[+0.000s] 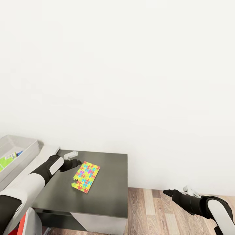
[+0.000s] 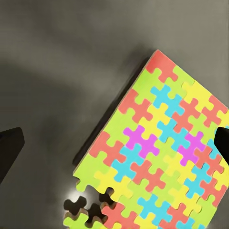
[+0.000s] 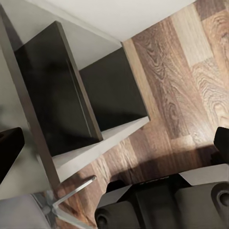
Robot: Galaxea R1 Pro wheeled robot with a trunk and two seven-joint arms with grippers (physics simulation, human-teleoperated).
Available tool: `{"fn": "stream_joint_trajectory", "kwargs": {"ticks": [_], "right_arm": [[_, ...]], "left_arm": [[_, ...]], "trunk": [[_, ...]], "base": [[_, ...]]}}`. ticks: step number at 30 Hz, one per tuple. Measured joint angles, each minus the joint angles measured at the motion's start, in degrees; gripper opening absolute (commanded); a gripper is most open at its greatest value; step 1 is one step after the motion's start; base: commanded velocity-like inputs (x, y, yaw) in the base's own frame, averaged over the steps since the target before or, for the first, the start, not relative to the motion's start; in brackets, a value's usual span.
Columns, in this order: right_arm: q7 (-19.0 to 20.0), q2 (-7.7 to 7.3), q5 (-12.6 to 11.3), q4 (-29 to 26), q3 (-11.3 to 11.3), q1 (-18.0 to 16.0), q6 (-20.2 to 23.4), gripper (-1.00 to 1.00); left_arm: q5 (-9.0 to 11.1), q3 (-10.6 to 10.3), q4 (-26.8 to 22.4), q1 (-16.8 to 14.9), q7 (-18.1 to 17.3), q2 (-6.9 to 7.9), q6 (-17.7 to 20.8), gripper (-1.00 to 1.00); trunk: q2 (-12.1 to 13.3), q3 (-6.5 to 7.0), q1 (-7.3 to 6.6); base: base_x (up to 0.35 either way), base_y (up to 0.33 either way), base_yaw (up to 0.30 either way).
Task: Put all the toys in the child's room - the three board games (two on the bed and one on the table), the two jigsaw puzzles on the table, and the tennis ball on the table - inside the toy box on the table in the child's room.
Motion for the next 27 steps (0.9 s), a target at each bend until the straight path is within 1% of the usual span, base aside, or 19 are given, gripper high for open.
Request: {"fn": "stream_joint_trajectory", "kwargs": {"ticks": [5, 8, 9, 10, 11, 12, 13, 15, 16, 17, 18, 22, 27], "right_arm": [[0.0, -0.03, 0.0, 0.0, -0.1, 0.0, 0.1, 1.00], [0.0, -0.02, 0.0, 0.0, -0.2, 0.0, 0.1, 1.00], [0.0, -0.03, 0.0, 0.0, -0.2, 0.0, 0.1, 1.00], [0.0, -0.05, 0.0, 0.0, -0.2, 0.0, 0.1, 1.00], [0.0, -0.06, 0.0, 0.0, -0.2, 0.0, 0.1, 1.00], [0.0, -0.07, 0.0, 0.0, -0.3, 0.0, 0.1, 1.00], [0.0, -0.08, 0.0, 0.0, -0.3, 0.0, 0.1, 1.00], [0.0, -0.08, 0.0, 0.0, -0.3, 0.0, 0.1, 1.00], [0.0, -0.08, 0.0, 0.0, -0.3, 0.0, 0.1, 1.00], [0.0, -0.09, 0.0, 0.0, -0.3, 0.0, 0.1, 1.00], [0.0, -0.09, 0.0, 0.0, -0.3, 0.0, 0.1, 1.00], [0.0, -0.09, 0.0, 0.0, -0.4, 0.0, 0.1, 1.00], [0.0, -0.09, 0.0, 0.0, -0.4, 0.0, 0.2, 1.00]], "left_arm": [[0.1, 0.1, 0.0, 0.0, -1.0, 0.09, 0.1, 1.00], [0.7, -0.1, -0.4, 0.0, -4.6, 0.39, 0.5, 1.00], [0.7, -0.1, -0.7, 0.0, -7.4, 0.95, 1.0, 1.00], [0.6, -0.1, -0.8, 0.0, -9.0, 1.36, 1.3, 1.00], [0.5, -0.2, -1.0, 0.0, -12.1, 2.21, 1.9, 1.00], [0.4, -0.4, -1.1, 0.0, -13.8, 2.67, 2.2, 1.00], [-0.1, -1.0, -1.2, 0.0, -16.9, 3.49, 2.5, 1.00], [-0.9, -1.8, -1.3, 0.0, -19.8, 4.19, 2.7, 1.00], [-1.9, -2.5, -1.4, 0.0, -22.2, 4.67, 2.7, 1.00], [-2.5, -2.7, -1.4, 0.0, -23.2, 4.85, 2.7, 1.00], [-3.4, -3.0, -1.4, 0.0, -24.8, 5.10, 2.7, 1.00], [-4.8, -3.4, -1.5, 0.0, -27.0, 5.40, 2.6, 1.00], [-5.3, -3.6, -1.5, 0.0, -27.8, 5.64, 2.6, 1.00]], "trunk": [[0.0, -0.47, 0.00], [0.0, -0.76, 0.00], [0.0, -0.85, 0.00], [0.0, -0.95, 0.00], [0.0, -1.04, 0.00], [0.0, -1.14, 0.00], [0.0, -1.23, 0.00], [0.0, -1.42, 0.00], [0.0, -1.52, 0.00], [0.0, -1.61, 0.00], [0.0, -1.71, 0.00], [0.0, -2.09, 0.00], [0.0, -2.56, 0.00]], "base": [[0.000, 0.000, 0.000], [0.000, 0.000, 0.000], [0.000, 0.000, 0.000], [0.000, 0.000, 0.000], [0.000, 0.000, 0.000], [0.000, 0.000, 0.000], [0.000, 0.000, 0.000], [0.000, 0.000, 0.000], [0.000, 0.000, 0.000], [0.000, 0.000, 0.000], [0.000, 0.000, 0.000], [0.000, 0.000, 0.000], [0.000, 0.000, 0.000]]}}
